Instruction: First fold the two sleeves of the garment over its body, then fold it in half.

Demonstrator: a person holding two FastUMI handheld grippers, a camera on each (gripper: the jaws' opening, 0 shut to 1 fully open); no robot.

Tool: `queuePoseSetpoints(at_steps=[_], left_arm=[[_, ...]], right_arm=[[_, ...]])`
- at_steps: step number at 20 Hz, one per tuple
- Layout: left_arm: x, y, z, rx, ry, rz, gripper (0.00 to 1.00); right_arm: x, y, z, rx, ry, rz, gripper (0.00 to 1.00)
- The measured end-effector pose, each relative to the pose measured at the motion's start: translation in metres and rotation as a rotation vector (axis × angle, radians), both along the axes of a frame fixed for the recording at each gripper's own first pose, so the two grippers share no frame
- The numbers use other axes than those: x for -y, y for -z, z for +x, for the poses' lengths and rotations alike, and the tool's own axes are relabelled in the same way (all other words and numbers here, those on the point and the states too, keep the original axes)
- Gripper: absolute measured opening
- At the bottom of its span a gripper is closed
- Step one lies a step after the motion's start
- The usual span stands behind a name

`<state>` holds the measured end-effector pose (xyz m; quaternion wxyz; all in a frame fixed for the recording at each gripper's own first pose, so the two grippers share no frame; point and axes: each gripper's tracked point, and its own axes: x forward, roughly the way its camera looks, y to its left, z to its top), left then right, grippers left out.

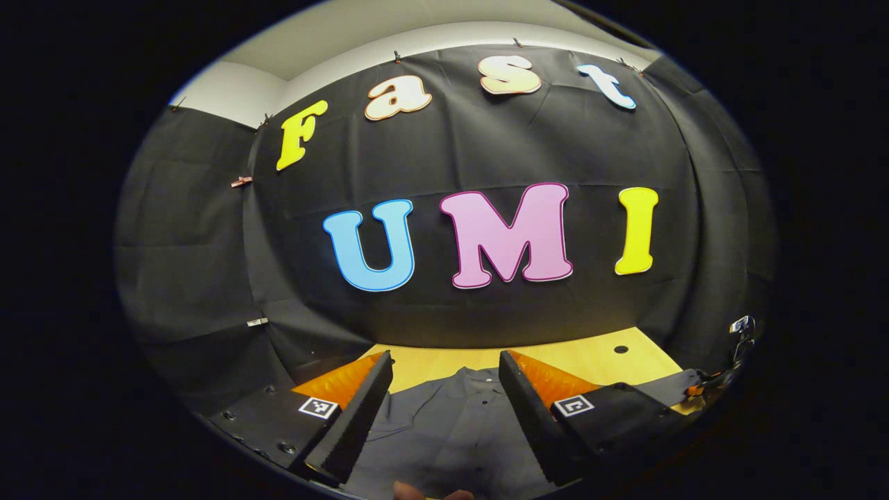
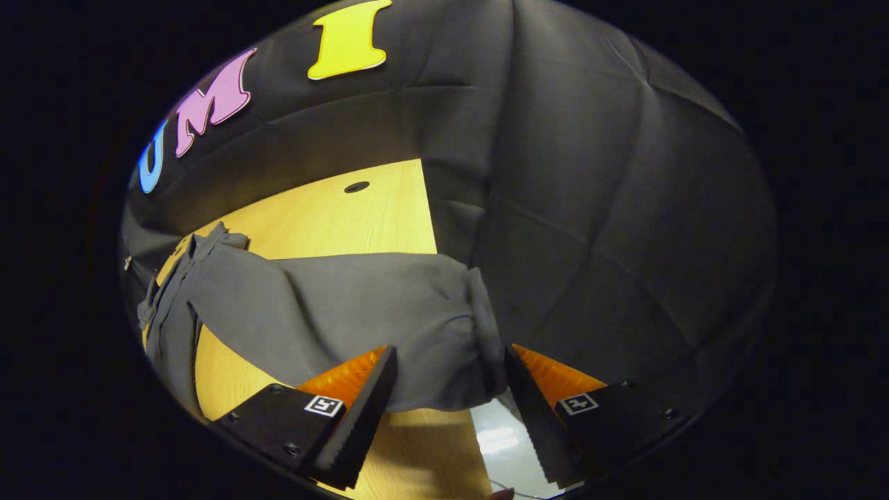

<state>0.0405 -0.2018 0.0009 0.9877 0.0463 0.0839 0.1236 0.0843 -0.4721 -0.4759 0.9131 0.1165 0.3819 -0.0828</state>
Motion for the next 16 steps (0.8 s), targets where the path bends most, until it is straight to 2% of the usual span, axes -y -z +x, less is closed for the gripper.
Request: queuePoseSetpoints(at_steps=[2,3,4,7,8,9,10,12,16], left_arm=[[0.000,0.002,0.000,-0.010,0.000,-0.002,0.97],[-0.001,0.004,-0.001,-0.012,-0.002,-0.004,0.97],[-0.003,0.003,0.000,-0.014,-0.003,-0.006,0.97],[-0.008,0.005,0.000,-0.010,-0.002,-0.005,0.97],[-0.010,0.004,-0.001,-0.008,-0.001,-0.003,0.98],[-0.013,0.004,-0.003,-0.004,0.000,0.000,0.98],[-0.015,0.004,-0.005,-0.002,0.005,-0.001,0.98],[-0.025,0.007,-0.008,0.002,0.010,-0.011,0.97],[-0.057,0.016,-0.005,0.014,0.032,-0.046,0.97]], right_arm=[[0.002,0.003,0.004,0.001,0.010,0.032,0.96],[-0.003,0.003,0.005,-0.001,0.005,0.059,0.85],[-0.009,0.002,0.005,-0.005,0.000,0.086,0.83],[0.011,0.002,0.005,-0.015,0.044,-0.029,0.35],[0.007,-0.004,0.001,-0.018,0.036,-0.047,0.20],[0.003,-0.007,-0.001,-0.023,0.020,-0.072,0.18],[0.000,-0.014,-0.005,-0.022,-0.002,-0.097,0.09],[-0.012,-0.032,-0.008,0.033,-0.017,-0.123,0.09],[-0.021,-0.096,-0.015,0.156,0.068,-0.121,0.09]])
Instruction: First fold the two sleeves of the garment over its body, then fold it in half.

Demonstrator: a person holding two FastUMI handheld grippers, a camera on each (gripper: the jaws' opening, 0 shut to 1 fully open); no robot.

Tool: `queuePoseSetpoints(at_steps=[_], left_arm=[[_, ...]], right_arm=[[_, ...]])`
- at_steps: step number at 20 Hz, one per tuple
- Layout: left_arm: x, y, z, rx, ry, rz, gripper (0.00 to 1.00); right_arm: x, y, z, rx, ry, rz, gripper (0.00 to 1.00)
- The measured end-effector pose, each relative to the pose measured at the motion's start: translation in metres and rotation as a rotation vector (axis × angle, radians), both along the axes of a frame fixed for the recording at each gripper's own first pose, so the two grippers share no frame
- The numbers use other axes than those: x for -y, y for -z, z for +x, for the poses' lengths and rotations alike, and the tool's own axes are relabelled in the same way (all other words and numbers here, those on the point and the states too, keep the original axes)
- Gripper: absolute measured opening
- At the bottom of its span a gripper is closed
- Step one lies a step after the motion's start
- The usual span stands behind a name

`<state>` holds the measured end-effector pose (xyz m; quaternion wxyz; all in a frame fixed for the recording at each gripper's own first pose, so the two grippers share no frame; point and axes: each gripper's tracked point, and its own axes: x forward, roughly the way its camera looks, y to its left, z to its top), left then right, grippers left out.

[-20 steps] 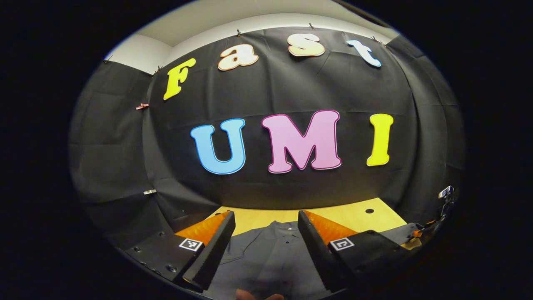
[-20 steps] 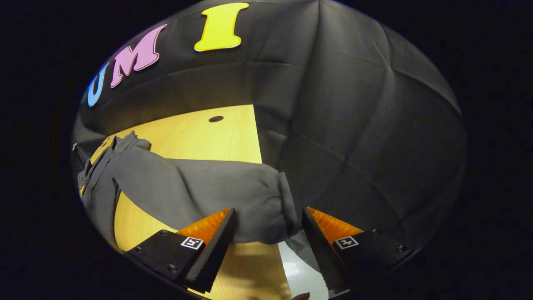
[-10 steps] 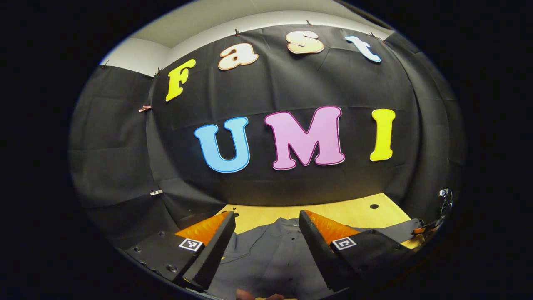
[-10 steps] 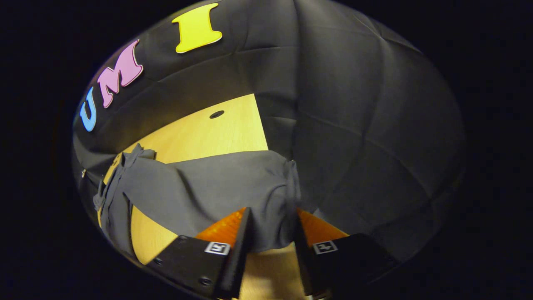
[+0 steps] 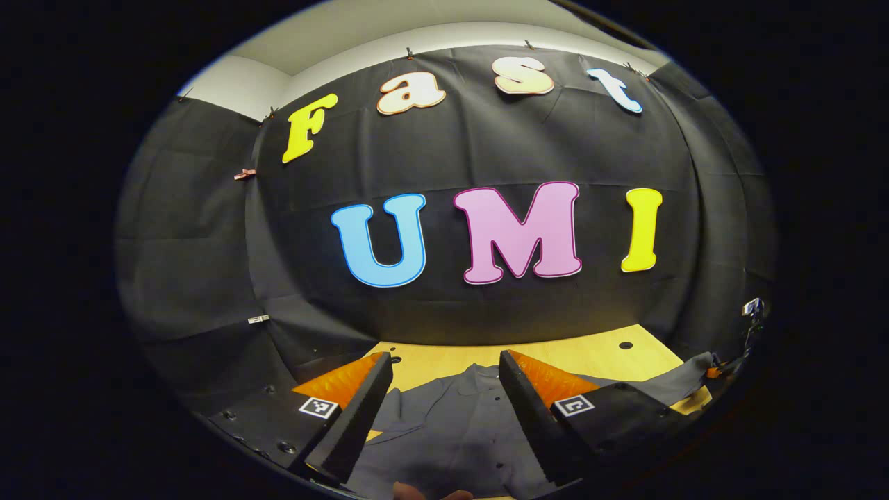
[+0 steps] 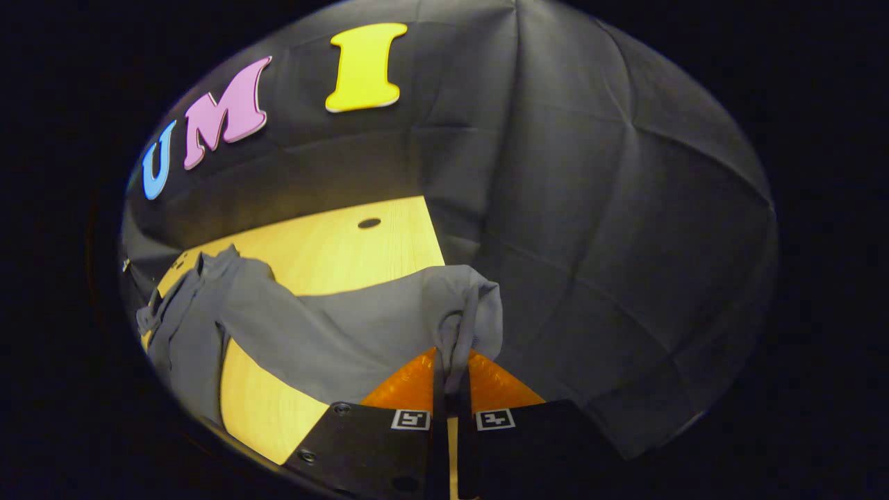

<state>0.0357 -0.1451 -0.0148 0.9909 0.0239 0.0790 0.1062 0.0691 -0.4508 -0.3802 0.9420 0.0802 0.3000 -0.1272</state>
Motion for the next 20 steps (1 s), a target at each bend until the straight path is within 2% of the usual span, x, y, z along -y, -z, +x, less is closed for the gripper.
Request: queuePoseSetpoints(at_steps=[4,9,15,20], left_arm=[[-0.036,0.008,0.009,0.009,0.043,-0.048,0.97],[-0.103,0.008,0.025,0.037,0.074,-0.075,0.97],[-0.162,0.012,0.032,0.073,0.105,-0.055,0.97],[-0.204,0.024,0.029,0.085,0.136,-0.034,0.97]], right_arm=[[-0.017,-0.062,-0.011,0.081,0.045,-0.085,0.09],[-0.072,-0.134,-0.024,0.180,0.107,-0.150,0.09],[-0.163,-0.184,-0.023,0.230,0.081,-0.161,0.09],[-0.244,-0.222,0.001,0.302,0.028,-0.117,0.09]])
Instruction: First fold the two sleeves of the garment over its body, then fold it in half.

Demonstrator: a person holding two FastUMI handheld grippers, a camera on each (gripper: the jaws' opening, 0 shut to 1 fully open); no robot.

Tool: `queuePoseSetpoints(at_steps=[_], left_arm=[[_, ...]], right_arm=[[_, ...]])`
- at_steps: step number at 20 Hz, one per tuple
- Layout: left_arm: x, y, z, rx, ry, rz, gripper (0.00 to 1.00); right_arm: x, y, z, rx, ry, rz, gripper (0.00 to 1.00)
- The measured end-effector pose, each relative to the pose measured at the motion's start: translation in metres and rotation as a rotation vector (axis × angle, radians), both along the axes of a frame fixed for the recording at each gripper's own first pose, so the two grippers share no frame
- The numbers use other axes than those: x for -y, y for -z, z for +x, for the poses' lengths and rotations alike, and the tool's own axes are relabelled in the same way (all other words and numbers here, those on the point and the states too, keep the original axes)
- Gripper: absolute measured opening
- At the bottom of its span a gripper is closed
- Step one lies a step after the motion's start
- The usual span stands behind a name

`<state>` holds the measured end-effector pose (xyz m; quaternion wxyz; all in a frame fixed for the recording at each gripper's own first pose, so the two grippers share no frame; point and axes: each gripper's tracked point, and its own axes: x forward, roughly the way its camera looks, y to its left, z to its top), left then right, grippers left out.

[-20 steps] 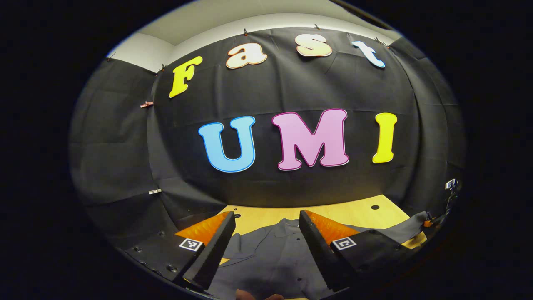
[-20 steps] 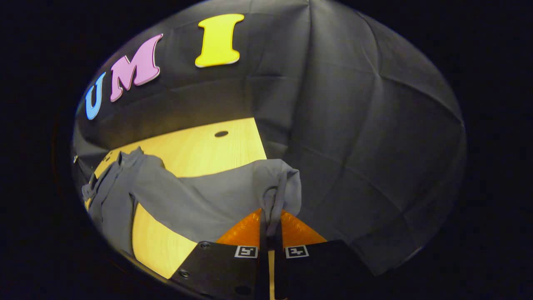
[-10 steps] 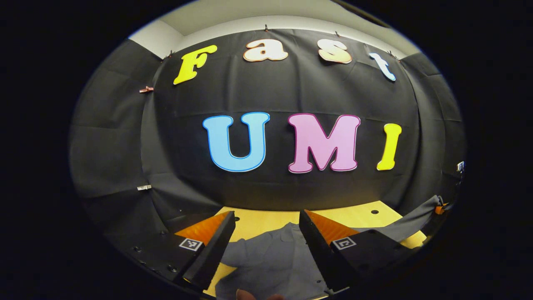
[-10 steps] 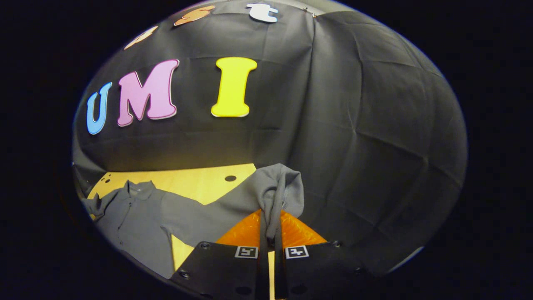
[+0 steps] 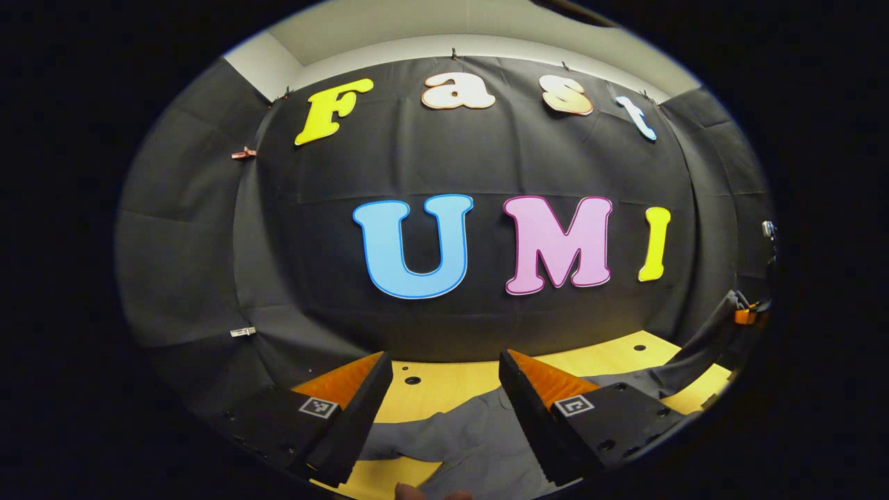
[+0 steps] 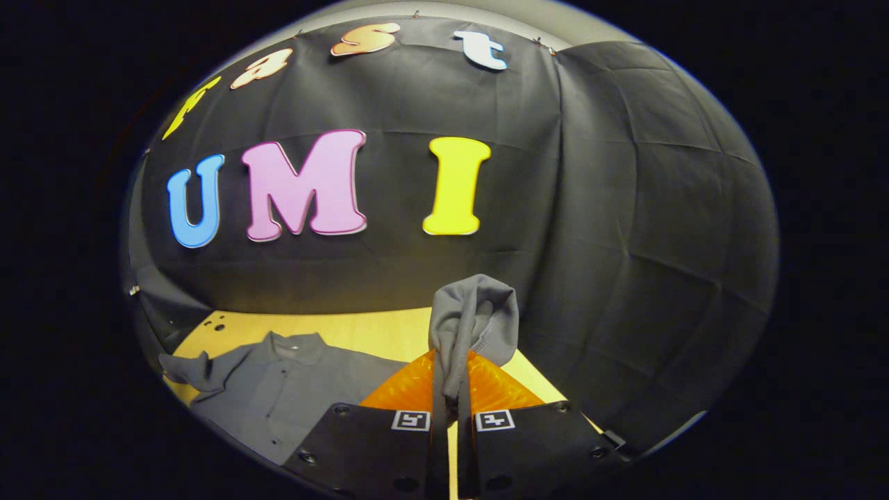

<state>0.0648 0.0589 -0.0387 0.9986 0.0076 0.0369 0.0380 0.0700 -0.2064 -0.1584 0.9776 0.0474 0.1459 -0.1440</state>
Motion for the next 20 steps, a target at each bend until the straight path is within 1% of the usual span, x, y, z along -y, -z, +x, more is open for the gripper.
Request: queuePoseSetpoints(at_steps=[4,5,8,9,11,14,16,19,20], left_arm=[[-0.038,0.023,-0.004,-0.031,0.004,-0.015,0.97],[-0.050,0.032,-0.006,-0.043,0.002,-0.015,0.98],[-0.083,0.049,-0.013,-0.069,-0.009,-0.021,0.97],[-0.095,0.055,-0.016,-0.079,-0.016,-0.020,0.97],[-0.116,0.066,-0.022,-0.095,-0.035,-0.012,0.97],[-0.147,0.090,-0.030,-0.134,-0.061,-0.015,0.97],[-0.161,0.111,-0.030,-0.167,-0.067,-0.026,0.97],[-0.176,0.150,-0.021,-0.223,-0.069,-0.039,0.99],[-0.181,0.165,-0.017,-0.239,-0.074,-0.039,0.98]], right_arm=[[-0.083,-0.017,0.027,0.023,-0.102,0.008,0.09],[-0.112,-0.017,0.037,0.025,-0.136,0.012,0.09],[-0.180,-0.011,0.056,0.008,-0.228,0.030,0.09],[-0.207,-0.002,0.065,-0.003,-0.267,0.037,0.09],[-0.241,0.014,0.075,-0.029,-0.316,0.029,0.09],[-0.291,0.054,0.085,-0.103,-0.385,0.032,0.09],[-0.316,0.078,0.089,-0.145,-0.416,0.037,0.09],[-0.340,0.121,0.090,-0.235,-0.452,0.030,0.09],[-0.347,0.131,0.090,-0.256,-0.459,0.040,0.09]])
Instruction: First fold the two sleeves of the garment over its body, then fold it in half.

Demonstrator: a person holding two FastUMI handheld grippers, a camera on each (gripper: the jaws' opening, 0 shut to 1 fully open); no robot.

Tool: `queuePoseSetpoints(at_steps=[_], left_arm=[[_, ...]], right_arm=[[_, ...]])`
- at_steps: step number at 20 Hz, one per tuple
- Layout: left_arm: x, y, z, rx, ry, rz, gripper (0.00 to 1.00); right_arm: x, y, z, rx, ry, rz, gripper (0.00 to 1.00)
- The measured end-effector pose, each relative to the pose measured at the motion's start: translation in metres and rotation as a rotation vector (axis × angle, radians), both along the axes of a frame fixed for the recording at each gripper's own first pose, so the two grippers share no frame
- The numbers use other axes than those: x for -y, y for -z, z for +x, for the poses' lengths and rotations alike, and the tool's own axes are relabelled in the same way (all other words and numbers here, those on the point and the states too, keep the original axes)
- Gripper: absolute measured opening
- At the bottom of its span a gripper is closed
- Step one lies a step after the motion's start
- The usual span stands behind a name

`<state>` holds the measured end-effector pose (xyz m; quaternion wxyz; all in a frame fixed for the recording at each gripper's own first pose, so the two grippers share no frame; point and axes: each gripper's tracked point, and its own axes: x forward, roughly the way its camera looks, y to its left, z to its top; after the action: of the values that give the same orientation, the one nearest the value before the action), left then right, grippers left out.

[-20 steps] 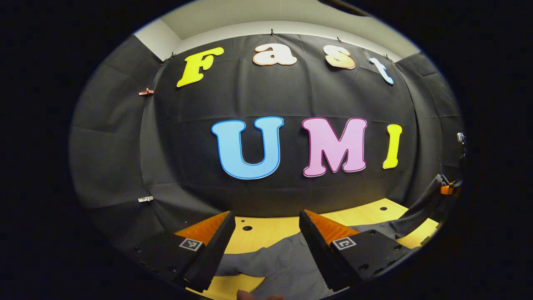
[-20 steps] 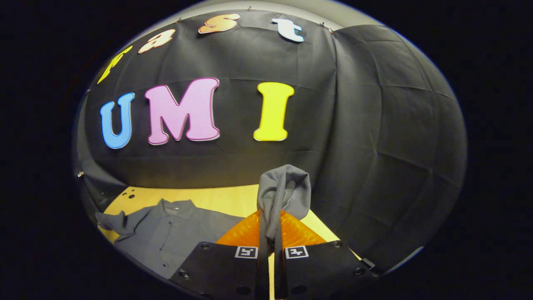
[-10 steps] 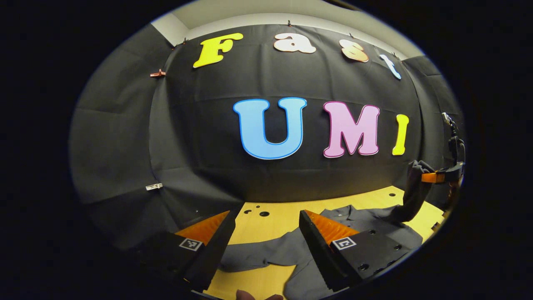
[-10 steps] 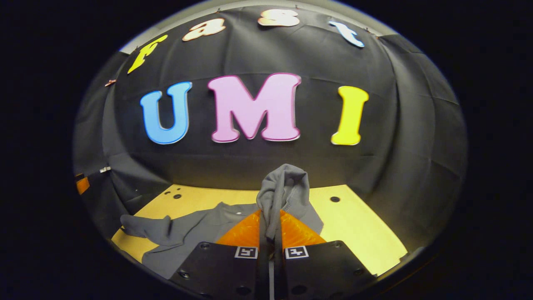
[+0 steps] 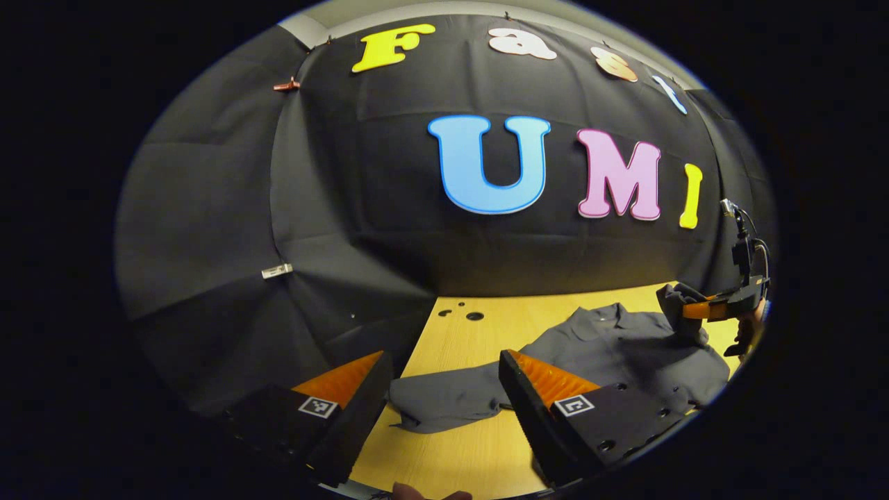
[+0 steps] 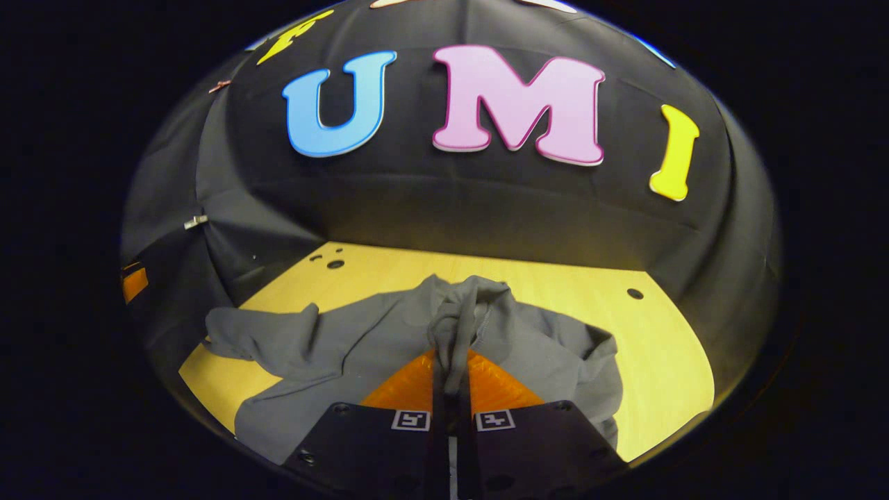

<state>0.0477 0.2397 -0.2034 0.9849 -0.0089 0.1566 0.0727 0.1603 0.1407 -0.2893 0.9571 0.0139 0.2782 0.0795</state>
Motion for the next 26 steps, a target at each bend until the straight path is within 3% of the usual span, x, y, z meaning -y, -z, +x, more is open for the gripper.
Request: queuePoseSetpoints(at_steps=[1,2,3,9,11,12,13,14,15,16,18,20,21,22,23,26], left_arm=[[-0.006,0.019,0.005,-0.024,-0.003,0.001,0.99],[-0.012,0.038,0.012,-0.052,-0.001,0.002,0.98],[-0.017,0.048,0.018,-0.071,-0.001,0.005,0.98],[-0.031,0.106,0.052,-0.135,0.012,-0.013,0.98],[-0.029,0.125,0.060,-0.168,0.023,-0.039,0.98],[-0.029,0.133,0.064,-0.184,0.026,-0.044,0.98],[-0.033,0.147,0.066,-0.209,0.028,-0.040,0.98],[-0.034,0.157,0.067,-0.232,0.031,-0.038,0.98],[-0.036,0.169,0.066,-0.262,0.031,-0.034,0.98],[-0.038,0.175,0.066,-0.275,0.026,-0.028,0.98],[-0.043,0.191,0.068,-0.309,0.017,-0.023,0.97],[-0.048,0.204,0.076,-0.336,-0.003,-0.019,0.98],[-0.050,0.211,0.082,-0.353,-0.014,-0.005,0.98],[-0.051,0.217,0.084,-0.366,-0.018,-0.001,0.98],[-0.052,0.220,0.085,-0.379,-0.022,0.001,0.98],[-0.049,0.236,0.084,-0.415,-0.021,-0.018,0.97]], right_arm=[[-0.006,0.012,0.001,-0.022,-0.004,0.013,0.09],[-0.012,0.028,0.000,-0.054,-0.005,0.022,0.18],[-0.017,0.042,0.000,-0.089,-0.005,0.022,0.10],[-0.034,0.095,-0.001,-0.207,-0.008,-0.007,0.15],[-0.040,0.109,-0.005,-0.258,-0.007,-0.009,0.23],[-0.044,0.112,-0.006,-0.267,-0.009,-0.006,0.17],[-0.050,0.115,-0.008,-0.278,-0.016,0.004,0.28],[-0.058,0.116,-0.012,-0.293,-0.026,0.025,0.28],[-0.076,0.112,-0.017,-0.313,-0.050,0.082,0.19],[-0.083,0.110,-0.015,-0.314,-0.054,0.111,0.35],[-0.093,0.097,-0.017,-0.310,-0.054,0.167,0.42],[-0.090,0.079,-0.024,-0.289,-0.055,0.195,0.42],[-0.075,0.071,-0.031,-0.280,-0.053,0.173,0.29],[-0.067,0.066,-0.036,-0.276,-0.048,0.166,0.55],[-0.059,0.059,-0.039,-0.268,-0.040,0.165,0.42],[-0.036,0.041,-0.050,-0.240,-0.008,0.168,0.42]])
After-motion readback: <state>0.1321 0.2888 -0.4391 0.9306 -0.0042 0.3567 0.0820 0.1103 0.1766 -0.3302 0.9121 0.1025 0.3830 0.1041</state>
